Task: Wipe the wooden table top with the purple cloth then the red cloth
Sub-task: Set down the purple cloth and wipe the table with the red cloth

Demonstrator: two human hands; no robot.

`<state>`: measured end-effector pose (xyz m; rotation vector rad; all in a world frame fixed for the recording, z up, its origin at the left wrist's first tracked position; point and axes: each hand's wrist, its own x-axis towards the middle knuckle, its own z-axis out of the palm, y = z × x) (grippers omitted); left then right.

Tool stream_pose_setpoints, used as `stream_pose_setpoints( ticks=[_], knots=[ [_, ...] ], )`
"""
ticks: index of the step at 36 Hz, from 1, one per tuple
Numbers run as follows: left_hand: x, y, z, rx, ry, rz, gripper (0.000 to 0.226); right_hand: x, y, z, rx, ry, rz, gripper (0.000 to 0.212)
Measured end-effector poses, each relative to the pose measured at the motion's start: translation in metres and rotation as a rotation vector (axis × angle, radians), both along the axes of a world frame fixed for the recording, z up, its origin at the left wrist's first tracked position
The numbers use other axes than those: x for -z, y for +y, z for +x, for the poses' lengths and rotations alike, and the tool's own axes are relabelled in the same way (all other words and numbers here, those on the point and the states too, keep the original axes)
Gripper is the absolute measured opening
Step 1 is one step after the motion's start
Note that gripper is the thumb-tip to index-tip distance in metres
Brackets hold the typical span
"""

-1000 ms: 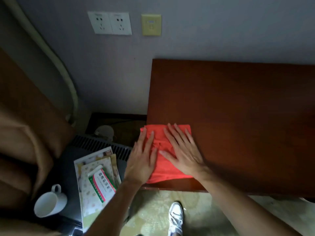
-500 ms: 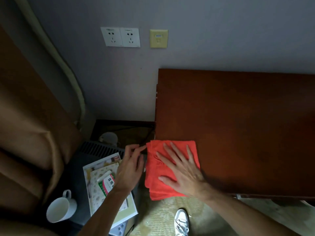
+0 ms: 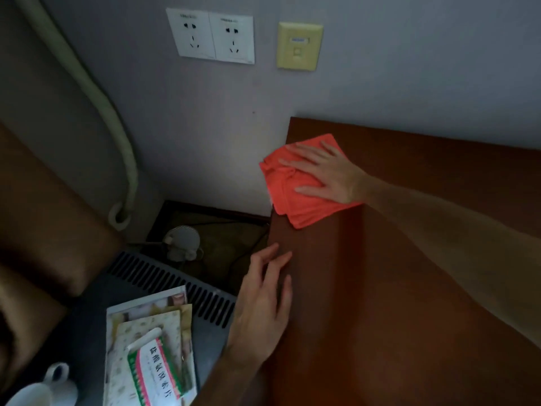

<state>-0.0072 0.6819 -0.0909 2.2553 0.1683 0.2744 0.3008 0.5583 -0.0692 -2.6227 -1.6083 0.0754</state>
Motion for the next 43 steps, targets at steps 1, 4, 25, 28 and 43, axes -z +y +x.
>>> stream_pose_setpoints(
  ticks=[1,4,25,28,43],
  knots=[
    [0.003,-0.002,0.002,0.011,0.004,0.016,0.043,0.0,0.002,0.015,0.017,0.012,0.001,0.077],
    [0.009,-0.004,0.003,0.059,0.023,0.097,0.044,0.001,0.007,0.049,0.073,0.033,0.008,0.077],
    [0.006,-0.003,0.005,0.04,-0.12,0.371,0.038,0.015,-0.03,-0.108,0.757,0.091,0.157,0.071],
    [-0.002,-0.005,-0.004,-0.007,-0.163,0.35,0.033,0.017,-0.064,-0.204,0.692,0.054,0.129,0.075],
    [-0.017,-0.04,-0.017,0.173,-0.062,0.357,0.037,0.002,-0.165,-0.289,0.008,0.053,-0.022,0.069]
  ],
)
